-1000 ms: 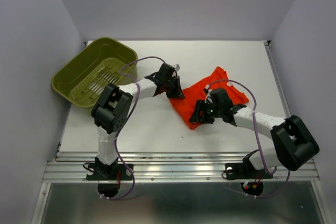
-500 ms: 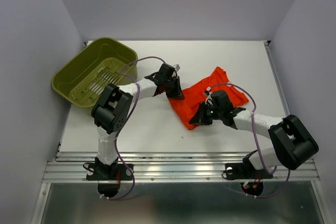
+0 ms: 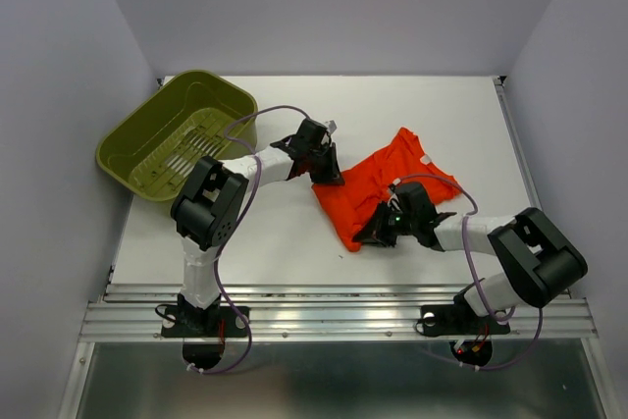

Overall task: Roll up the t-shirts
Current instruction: Roll the T-shirt to the center of the board.

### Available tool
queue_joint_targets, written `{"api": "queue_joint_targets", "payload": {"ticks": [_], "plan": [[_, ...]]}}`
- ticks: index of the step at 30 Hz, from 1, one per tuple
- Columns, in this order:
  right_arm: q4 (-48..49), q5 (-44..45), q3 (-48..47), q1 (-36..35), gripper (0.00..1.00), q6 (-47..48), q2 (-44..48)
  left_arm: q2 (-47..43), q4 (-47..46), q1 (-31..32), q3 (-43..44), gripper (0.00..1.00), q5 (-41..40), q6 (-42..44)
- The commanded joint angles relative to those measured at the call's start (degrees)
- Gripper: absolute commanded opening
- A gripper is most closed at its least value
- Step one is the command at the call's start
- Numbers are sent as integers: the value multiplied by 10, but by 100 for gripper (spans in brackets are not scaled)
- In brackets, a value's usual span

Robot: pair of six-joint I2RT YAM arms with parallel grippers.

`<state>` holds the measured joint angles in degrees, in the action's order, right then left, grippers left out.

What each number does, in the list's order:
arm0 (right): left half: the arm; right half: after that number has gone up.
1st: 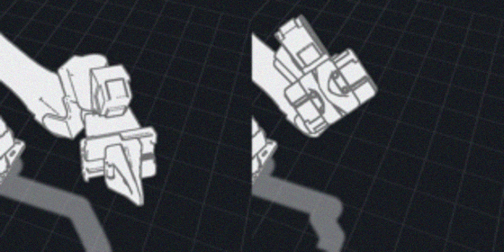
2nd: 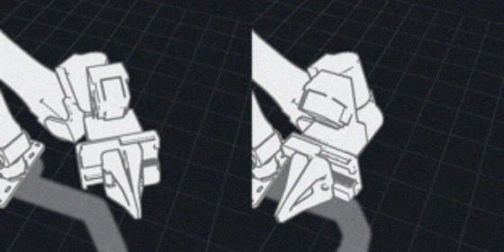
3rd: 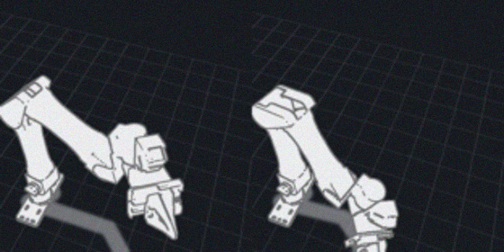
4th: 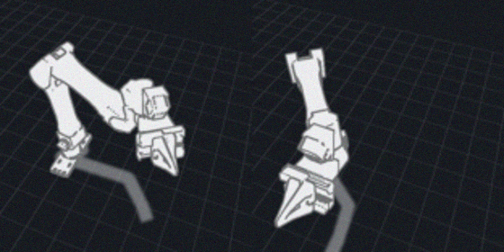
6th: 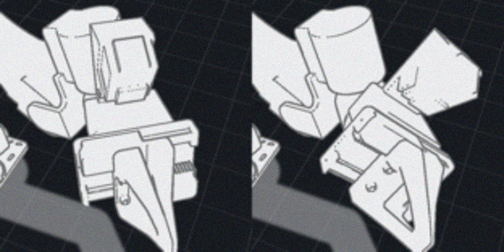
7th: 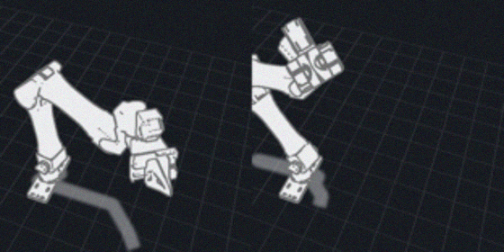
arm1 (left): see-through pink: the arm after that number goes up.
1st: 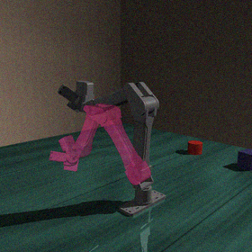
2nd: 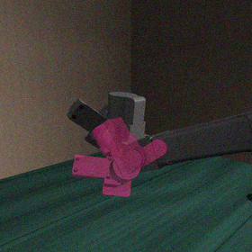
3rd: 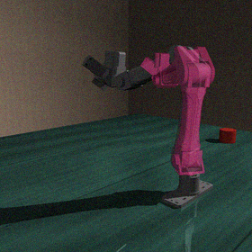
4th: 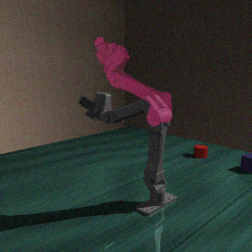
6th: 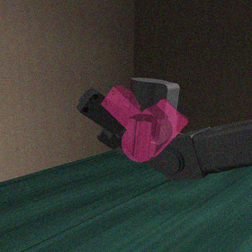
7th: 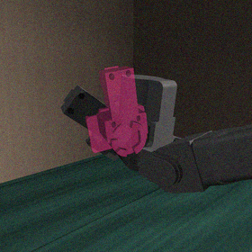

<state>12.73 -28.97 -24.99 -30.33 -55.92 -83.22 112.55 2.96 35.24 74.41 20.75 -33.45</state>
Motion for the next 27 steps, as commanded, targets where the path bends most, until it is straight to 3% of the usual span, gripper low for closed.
{"api": "queue_joint_targets", "payload": {"ticks": [1,10,12,14,15,20,27], "plan": [[19,22,8,3,1,-23,-19,-29,8,2,25,0,-2,12],[8,37,6,3,3,-20,-22,-94,32,4,-8,0,-23,21],[-7,47,0,3,14,-13,-17,-114,35,3,-23,0,-29,21],[-28,60,-7,3,19,-1,-8,-130,38,4,-32,0,-34,21],[-32,63,-9,3,30,11,-4,-134,38,3,-40,0,-35,21],[-85,81,-34,3,56,54,34,-149,39,3,-54,0,-36,21],[-189,92,-73,3,67,143,103,-148,42,4,-47,0,-38,23]]}}
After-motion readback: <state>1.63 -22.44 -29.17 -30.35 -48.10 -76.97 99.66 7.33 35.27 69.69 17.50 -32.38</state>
